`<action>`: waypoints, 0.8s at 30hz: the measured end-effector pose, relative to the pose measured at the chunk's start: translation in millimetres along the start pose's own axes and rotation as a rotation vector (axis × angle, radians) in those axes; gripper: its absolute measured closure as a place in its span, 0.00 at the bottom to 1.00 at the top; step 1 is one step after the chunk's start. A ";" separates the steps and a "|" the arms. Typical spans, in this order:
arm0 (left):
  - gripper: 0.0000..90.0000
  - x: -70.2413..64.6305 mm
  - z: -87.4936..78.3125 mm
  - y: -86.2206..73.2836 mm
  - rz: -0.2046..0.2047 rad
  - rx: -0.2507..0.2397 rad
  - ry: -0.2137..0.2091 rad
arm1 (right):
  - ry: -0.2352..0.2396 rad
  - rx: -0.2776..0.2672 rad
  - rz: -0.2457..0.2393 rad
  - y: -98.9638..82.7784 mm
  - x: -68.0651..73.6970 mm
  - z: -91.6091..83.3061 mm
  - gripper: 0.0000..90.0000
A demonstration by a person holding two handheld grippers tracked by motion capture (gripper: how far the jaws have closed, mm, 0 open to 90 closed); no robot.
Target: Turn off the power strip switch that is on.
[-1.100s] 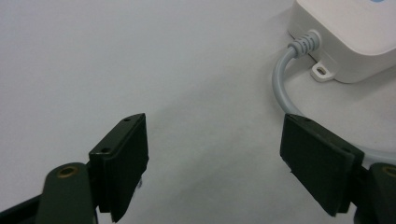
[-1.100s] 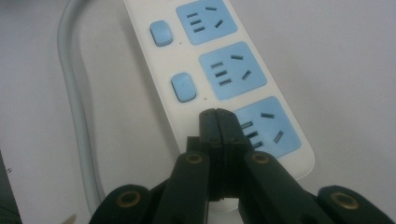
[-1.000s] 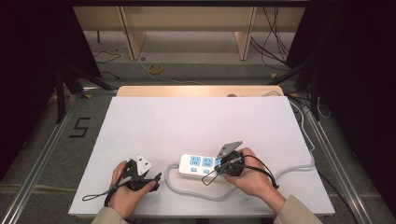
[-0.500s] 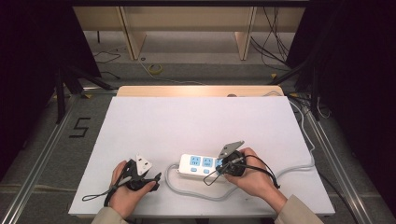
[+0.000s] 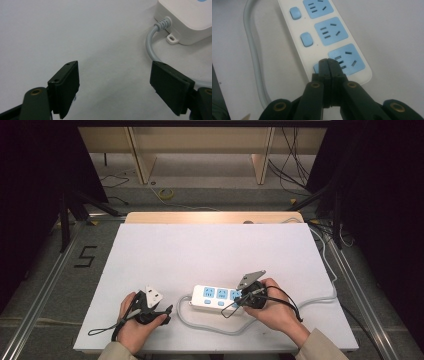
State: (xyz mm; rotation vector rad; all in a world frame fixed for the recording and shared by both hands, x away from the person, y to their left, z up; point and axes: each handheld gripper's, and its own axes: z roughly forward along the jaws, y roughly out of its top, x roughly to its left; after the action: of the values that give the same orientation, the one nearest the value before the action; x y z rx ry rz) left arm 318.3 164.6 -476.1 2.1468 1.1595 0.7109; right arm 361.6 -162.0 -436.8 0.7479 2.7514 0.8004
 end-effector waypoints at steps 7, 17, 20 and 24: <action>0.26 -0.1 0.1 0.1 0.002 -0.001 0.000 | -0.001 0.000 0.004 -2.2 -2.2 -3.3 1.00; 0.26 -0.2 -0.5 0.1 0.001 0.000 0.001 | -0.012 -0.011 0.038 -8.9 -8.3 -9.2 1.00; 0.26 0.2 -0.5 0.0 0.000 0.001 0.002 | -0.017 -0.008 0.036 -10.8 -10.2 -10.6 0.99; 0.26 0.6 -0.9 0.1 0.002 0.005 0.000 | -0.016 -0.008 0.040 -12.1 -11.0 -11.2 0.99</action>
State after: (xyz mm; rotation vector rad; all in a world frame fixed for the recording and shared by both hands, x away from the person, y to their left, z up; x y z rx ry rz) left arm 318.0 165.3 -475.3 2.1519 1.1606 0.7102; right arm 362.6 -181.5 -433.7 0.8074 2.7260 0.8089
